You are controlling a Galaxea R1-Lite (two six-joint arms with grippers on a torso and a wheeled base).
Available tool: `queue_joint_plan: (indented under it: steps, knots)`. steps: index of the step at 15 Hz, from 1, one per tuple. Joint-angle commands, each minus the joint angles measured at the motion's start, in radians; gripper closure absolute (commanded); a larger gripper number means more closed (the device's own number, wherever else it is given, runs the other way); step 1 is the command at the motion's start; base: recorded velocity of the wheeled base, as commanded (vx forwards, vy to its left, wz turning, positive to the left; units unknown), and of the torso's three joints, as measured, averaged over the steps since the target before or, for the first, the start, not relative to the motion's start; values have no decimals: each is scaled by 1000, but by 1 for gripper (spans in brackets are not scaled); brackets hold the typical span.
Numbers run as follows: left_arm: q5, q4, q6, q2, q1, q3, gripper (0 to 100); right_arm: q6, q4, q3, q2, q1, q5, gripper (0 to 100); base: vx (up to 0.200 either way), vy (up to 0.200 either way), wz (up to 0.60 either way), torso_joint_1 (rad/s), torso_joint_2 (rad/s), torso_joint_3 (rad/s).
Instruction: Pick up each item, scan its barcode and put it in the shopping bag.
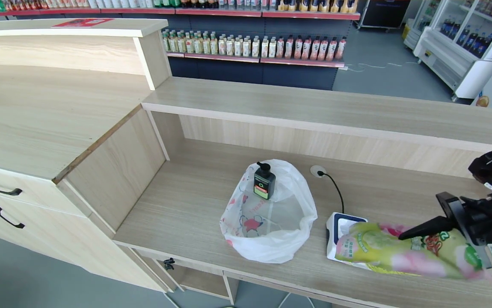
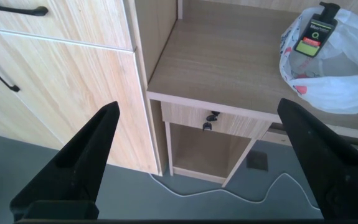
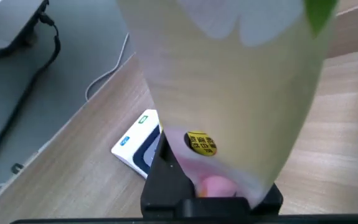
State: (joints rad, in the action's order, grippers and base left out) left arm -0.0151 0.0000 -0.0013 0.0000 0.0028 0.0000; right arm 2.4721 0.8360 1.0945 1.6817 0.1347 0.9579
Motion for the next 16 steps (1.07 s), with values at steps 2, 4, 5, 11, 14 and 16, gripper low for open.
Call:
queue_joint_plan:
  steps: [2, 4, 5, 11, 14, 16]
  knots:
    - [0, 0, 0, 0, 0, 0, 0, -624, 84, -22, -381, 20, 110, 100, 0, 0, 0, 0, 0, 0]
    - [1, 0, 0, 2, 0, 0, 0, -1101, 8, 31, -474, 22, 111, 100, 0, 0, 0, 0, 0, 0]
    - [0, 0, 0, 0, 0, 0, 0, -1243, -83, 42, -471, 23, 111, 100, 0, 0, 0, 0, 0, 0]
    - [0, 0, 0, 2, 0, 0, 0, -1392, -44, 2, -511, 132, 104, 100, 0, 0, 0, 0, 0, 0]
    - [0, 0, 0, 0, 0, 0, 0, -1507, 143, 62, -553, 129, 94, 100, 0, 0, 0, 0, 0, 0]
    - [0, 0, 0, 0, 0, 0, 0, -1581, 222, 82, -579, 128, 78, 100, 0, 0, 0, 0, 0, 0]
